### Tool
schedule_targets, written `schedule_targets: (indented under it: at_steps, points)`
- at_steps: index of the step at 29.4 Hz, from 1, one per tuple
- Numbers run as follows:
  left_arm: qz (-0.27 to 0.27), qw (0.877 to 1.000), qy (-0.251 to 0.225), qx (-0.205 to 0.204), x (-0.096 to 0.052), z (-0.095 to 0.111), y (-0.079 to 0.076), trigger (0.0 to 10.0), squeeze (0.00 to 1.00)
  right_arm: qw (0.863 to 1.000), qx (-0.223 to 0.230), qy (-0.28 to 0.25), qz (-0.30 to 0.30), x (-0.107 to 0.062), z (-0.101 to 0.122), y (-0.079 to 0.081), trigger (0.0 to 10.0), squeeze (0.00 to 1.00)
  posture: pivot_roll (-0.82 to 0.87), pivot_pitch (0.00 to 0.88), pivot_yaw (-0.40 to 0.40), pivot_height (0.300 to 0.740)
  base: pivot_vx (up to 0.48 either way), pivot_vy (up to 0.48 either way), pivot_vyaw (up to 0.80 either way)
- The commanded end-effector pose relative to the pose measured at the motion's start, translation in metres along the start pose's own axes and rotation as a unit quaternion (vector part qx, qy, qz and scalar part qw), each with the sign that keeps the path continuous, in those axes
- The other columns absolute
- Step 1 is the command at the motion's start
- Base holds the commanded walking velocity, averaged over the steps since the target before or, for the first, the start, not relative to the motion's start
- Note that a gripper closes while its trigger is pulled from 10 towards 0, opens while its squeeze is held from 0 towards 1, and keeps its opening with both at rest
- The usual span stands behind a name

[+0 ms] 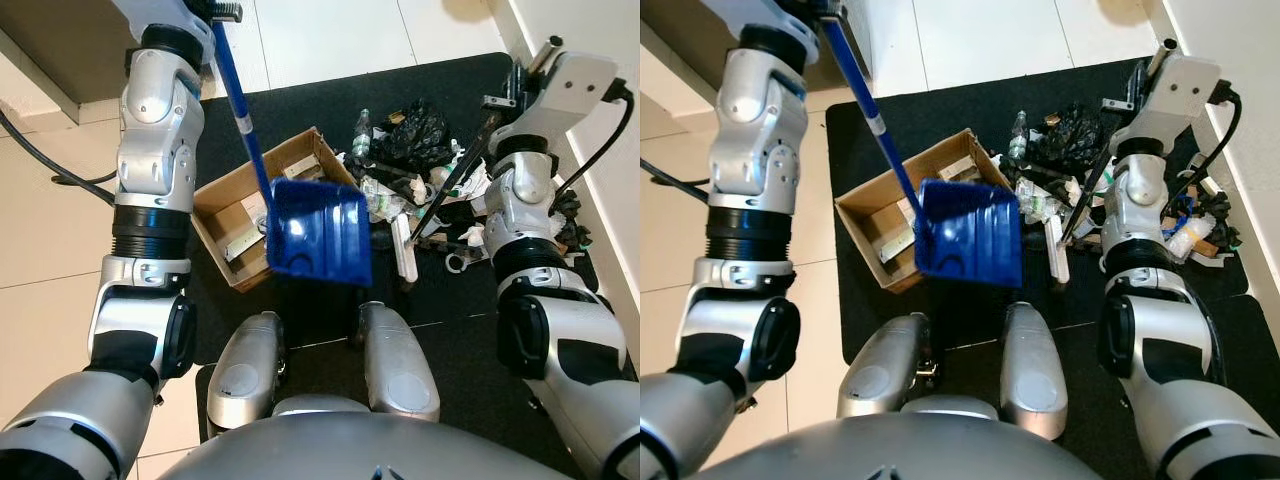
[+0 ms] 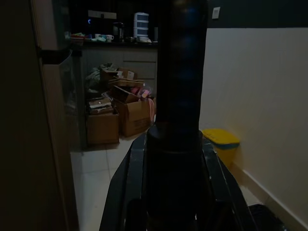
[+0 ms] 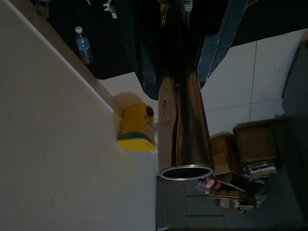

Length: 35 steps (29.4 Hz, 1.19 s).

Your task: Sweep floor

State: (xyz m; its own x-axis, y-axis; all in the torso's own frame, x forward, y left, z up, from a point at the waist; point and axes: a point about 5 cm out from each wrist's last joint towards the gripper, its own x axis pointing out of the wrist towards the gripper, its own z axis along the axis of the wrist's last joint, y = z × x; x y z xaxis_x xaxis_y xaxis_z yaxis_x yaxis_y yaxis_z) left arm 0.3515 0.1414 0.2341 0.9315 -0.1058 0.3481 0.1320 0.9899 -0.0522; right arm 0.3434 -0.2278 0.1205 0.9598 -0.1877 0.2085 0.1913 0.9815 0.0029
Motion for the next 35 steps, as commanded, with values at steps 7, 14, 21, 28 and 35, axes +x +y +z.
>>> schedule_targets:
  at_steps: [7,14,21,28,35]
  points:
    - [-0.022,1.000,-0.020,0.007,0.002,0.008,-0.010,10.0,0.00,1.000,-0.002,-0.006,0.003,0.002,0.004,0.004,10.0,0.00,0.11,0.085,0.031,0.740,0.000,-0.293,0.00]
    - [-0.033,0.999,-0.020,0.008,0.002,0.009,-0.014,10.0,0.00,1.000,-0.004,-0.001,0.000,0.001,0.002,0.002,10.0,0.00,0.11,0.085,0.032,0.740,0.000,-0.480,0.00]
    - [-0.038,0.999,-0.023,0.010,0.002,0.010,-0.016,10.0,0.00,1.000,-0.005,0.004,-0.002,0.001,0.000,0.001,10.0,0.00,0.11,0.084,0.031,0.740,0.000,-0.429,0.00]
    - [-0.039,0.999,-0.024,0.012,0.002,0.010,-0.016,10.0,0.00,1.000,-0.006,0.005,-0.003,0.001,0.000,0.000,10.0,0.00,0.11,0.084,0.028,0.740,0.000,-0.247,0.00]
    - [-0.040,0.999,-0.025,0.013,0.002,0.011,-0.017,10.0,0.00,1.000,-0.006,0.007,-0.003,0.001,0.000,0.000,10.0,0.00,0.11,0.083,0.028,0.740,0.000,0.000,0.00]
